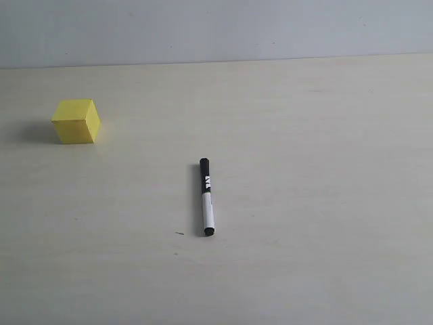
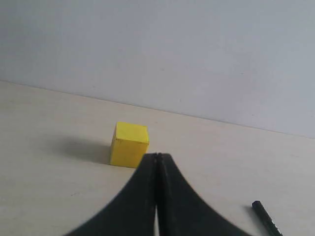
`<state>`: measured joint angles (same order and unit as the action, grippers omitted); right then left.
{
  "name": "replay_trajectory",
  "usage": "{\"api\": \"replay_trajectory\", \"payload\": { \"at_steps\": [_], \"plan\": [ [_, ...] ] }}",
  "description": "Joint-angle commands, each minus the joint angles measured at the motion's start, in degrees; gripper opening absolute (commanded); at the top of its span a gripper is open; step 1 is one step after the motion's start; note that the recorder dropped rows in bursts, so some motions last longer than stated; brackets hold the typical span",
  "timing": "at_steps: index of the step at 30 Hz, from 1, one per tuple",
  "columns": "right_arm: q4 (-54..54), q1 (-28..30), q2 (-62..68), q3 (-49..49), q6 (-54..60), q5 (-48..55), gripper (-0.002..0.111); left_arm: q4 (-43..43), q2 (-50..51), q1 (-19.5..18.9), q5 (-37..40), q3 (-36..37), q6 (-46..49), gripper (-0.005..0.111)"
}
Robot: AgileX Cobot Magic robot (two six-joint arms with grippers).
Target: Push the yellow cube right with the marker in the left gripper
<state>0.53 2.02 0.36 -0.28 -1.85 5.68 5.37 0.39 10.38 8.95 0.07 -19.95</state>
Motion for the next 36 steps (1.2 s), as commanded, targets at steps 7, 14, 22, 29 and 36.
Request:
{"api": "replay_trajectory", "payload": {
  "at_steps": [7,14,22,29,36],
  "plan": [
    [-0.11,0.34,-0.36,0.28,0.1,-0.65,0.0,0.87,-0.39,-0.1,-2.96,-0.07,0.95,0.0],
    [-0.11,0.34,-0.36,0.28,0.23,-0.65,0.0,-0.13,-0.39,-0.1,-22.22,-0.07,-10.71,0.0],
    [-0.11,0.34,-0.36,0.28,0.21,-0.65,0.0,0.74,6.19,-0.1,-24.95,-4.03,-15.93,0.0],
    [-0.11,0.34,-0.36,0.28,0.11,-0.65,0.0,22.35,28.36,2.39,-22.68,-16.81,-28.25,0.0],
    [-0.11,0.34,-0.36,0.28,0.24,-0.65,0.0,43.35,42.43,9.11,-10.95,-31.36,-35.7,0.0]
  ]
}}
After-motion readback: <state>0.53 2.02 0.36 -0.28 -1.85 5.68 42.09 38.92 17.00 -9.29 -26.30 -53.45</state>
